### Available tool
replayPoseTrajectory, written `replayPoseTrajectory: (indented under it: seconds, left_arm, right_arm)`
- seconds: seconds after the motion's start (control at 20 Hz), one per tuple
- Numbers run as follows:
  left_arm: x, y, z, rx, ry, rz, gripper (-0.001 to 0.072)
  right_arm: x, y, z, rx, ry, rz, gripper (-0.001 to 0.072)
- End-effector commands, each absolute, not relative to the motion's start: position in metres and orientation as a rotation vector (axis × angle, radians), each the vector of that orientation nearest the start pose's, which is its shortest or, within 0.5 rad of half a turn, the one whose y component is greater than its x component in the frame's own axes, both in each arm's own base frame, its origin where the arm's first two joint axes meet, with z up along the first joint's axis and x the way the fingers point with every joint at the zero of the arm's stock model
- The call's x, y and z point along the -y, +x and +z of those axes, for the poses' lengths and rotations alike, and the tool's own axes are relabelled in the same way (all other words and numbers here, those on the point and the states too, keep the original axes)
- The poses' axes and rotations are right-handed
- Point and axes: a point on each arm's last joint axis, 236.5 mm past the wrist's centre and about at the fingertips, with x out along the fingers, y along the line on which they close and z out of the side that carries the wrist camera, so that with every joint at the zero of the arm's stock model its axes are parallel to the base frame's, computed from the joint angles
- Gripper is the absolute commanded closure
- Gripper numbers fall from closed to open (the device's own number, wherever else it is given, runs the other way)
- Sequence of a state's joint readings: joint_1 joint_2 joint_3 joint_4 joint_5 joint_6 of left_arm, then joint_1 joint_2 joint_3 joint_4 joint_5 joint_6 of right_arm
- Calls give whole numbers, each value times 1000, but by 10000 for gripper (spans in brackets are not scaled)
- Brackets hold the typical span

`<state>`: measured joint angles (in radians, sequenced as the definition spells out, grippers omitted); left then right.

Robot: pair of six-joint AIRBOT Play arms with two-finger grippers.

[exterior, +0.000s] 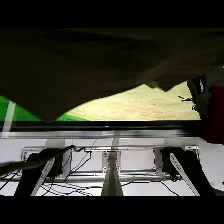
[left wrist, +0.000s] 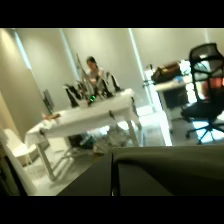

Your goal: Fold the clothes and pants, and hang the long-sleeved shirts on hangers.

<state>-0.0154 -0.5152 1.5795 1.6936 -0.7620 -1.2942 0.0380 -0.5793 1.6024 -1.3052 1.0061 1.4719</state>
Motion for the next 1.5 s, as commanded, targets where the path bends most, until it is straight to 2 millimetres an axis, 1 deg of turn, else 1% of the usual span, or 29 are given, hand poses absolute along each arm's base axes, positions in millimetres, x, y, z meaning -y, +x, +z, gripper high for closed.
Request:
replayPoseTrajectory:
  seconds: [0.0, 0.05, 0.1, 0.15, 0.2, 0.25, 0.3, 0.35, 0.45, 0.55, 0.6, 0.65, 0.7, 0.75, 0.8, 0.85, 0.9, 0.95, 1.0, 1.05, 1.15, 1.2, 1.25, 1.3, 1.4, 1.45]
  left_arm:
    - [-22, 206, 533, 276, 366, 146, 692]
    - [-22, 231, 516, 206, 369, 135, 692]
    - [-22, 262, 491, 107, 369, 117, 692]
    - [-20, 296, 459, -5, 364, 90, 691]
    - [-16, 332, 419, -134, 350, 51, 691]
    - [-13, 367, 375, -268, 341, 19, 691]
    - [-13, 396, 334, -387, 343, 0, 690]
    - [-13, 423, 292, -496, 344, -18, 690]
    - [-12, 468, 213, -671, 345, -48, 690]
    - [-9, 497, 132, -837, 335, -84, 690]
    - [-5, 505, 95, -906, 314, -108, 690]
    - [2, 511, 59, -972, 284, -135, 690]
    - [7, 517, 29, -1015, 265, -153, 690]
    - [9, 521, 6, -1046, 266, -160, 690]
    - [11, 525, -10, -1062, 267, -166, 680]
    - [13, 527, -23, -1075, 269, -171, 649]
    - [16, 527, -30, -1088, 272, -178, 406]
    - [18, 527, -31, -1089, 273, -182, 70]
    - [19, 527, -28, -1086, 274, -182, 5]
    - [18, 524, -22, -1084, 274, -182, 6]
    - [17, 511, -3, -1102, 264, -177, 23]
    - [15, 498, 10, -1123, 265, -176, 102]
    - [12, 486, 22, -1145, 271, -172, 141]
    - [10, 474, 37, -1154, 277, -168, 141]
    - [11, 459, 70, -1120, 264, -168, 141]
    - [15, 455, 89, -1075, 247, -175, 141]
  right_arm:
    - [-71, 212, 483, 28, 24, 306, 700]
    - [-73, 229, 464, -52, 22, 312, 700]
    - [-76, 247, 441, -147, 22, 321, 699]
    - [-79, 269, 411, -270, 24, 333, 700]
    - [-82, 290, 380, -388, 27, 343, 700]
    - [-84, 311, 344, -513, 32, 348, 699]
    - [-85, 333, 308, -630, 41, 350, 700]
    - [-86, 352, 275, -724, 52, 350, 699]
    - [-87, 391, 206, -891, 82, 341, 699]
    - [-86, 431, 138, -995, 116, 316, 699]
    - [-85, 450, 105, -1030, 131, 298, 699]
    - [-84, 468, 77, -1048, 142, 281, 699]
    - [-82, 488, 51, -1048, 153, 260, 698]
    - [-79, 506, 31, -1031, 162, 240, 698]
    - [-76, 523, 15, -1000, 169, 218, 693]
    - [-74, 536, 6, -973, 173, 202, 630]
    - [-70, 544, 1, -949, 166, 186, 460]
    - [-64, 550, 1, -926, 141, 172, 285]
    - [-56, 553, 3, -911, 98, 156, 247]
    - [-48, 551, 5, -922, 64, 144, 247]
    - [-18, 533, 2, -1010, 5, 103, 264]
    - [2, 517, -2, -1083, -10, 74, 278]
    - [22, 496, -8, -1173, -4, 44, 364]
    - [39, 474, -14, -1264, 15, 28, 373]
    - [66, 422, -28, -1464, 91, 3, 374]
    - [71, 396, -35, -1557, 155, 3, 374]
